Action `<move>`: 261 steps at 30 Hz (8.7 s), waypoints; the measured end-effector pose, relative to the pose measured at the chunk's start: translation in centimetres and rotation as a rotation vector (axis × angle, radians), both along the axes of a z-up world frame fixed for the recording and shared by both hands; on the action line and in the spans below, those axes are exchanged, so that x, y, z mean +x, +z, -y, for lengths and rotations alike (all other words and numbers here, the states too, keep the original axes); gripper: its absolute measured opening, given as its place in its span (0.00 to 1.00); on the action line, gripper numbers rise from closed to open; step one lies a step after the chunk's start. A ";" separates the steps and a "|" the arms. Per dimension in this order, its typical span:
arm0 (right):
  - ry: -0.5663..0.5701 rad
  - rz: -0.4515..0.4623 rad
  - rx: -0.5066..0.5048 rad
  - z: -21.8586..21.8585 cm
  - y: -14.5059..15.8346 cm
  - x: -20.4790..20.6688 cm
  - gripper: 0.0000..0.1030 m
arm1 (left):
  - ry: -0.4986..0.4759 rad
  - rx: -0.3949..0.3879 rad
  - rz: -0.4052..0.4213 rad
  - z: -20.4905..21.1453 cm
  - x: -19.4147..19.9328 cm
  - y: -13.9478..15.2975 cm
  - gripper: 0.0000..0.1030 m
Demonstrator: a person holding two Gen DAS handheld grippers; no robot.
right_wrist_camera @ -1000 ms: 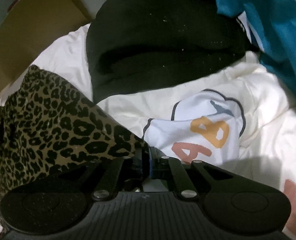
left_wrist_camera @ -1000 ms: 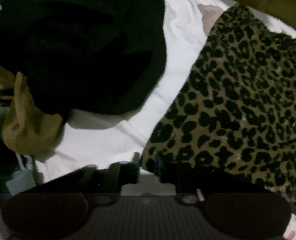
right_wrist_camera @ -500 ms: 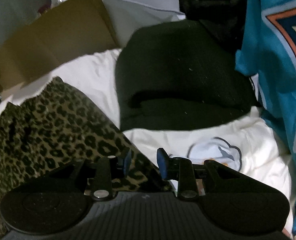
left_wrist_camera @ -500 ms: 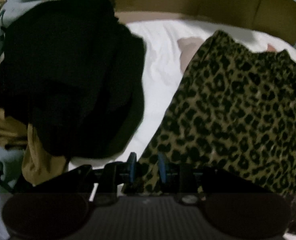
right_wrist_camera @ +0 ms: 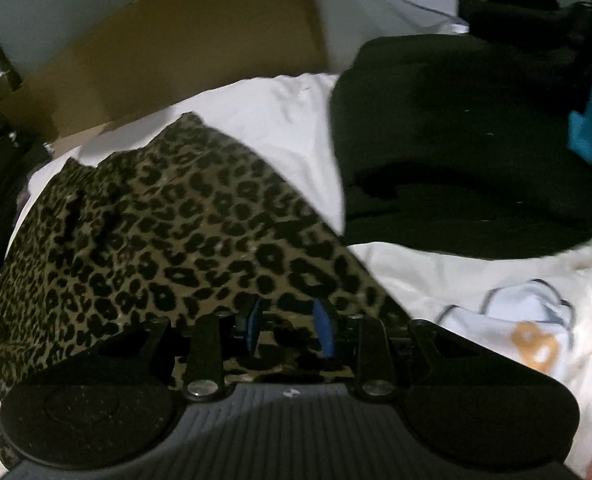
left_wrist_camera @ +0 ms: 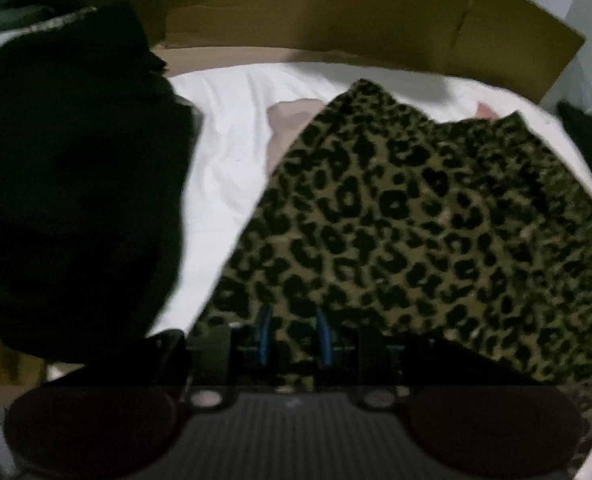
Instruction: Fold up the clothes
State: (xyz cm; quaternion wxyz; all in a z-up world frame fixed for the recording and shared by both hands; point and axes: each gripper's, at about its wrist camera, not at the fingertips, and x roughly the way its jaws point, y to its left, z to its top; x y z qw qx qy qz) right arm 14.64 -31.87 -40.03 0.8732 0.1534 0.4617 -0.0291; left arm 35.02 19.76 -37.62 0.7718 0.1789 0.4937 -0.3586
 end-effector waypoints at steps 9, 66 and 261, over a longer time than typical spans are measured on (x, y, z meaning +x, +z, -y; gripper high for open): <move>0.085 -0.028 0.001 -1.5 -2.6 1.6 0.34 | 0.033 0.094 -0.004 0.9 0.4 -3.5 0.24; 0.184 0.068 -0.129 -5.9 -1.2 11.6 0.38 | 0.081 -0.023 0.109 12.1 3.8 -1.1 0.17; 0.180 -0.275 -0.093 -18.0 -0.2 -4.3 0.50 | 0.216 -0.135 -0.090 -12.2 1.4 -4.4 0.19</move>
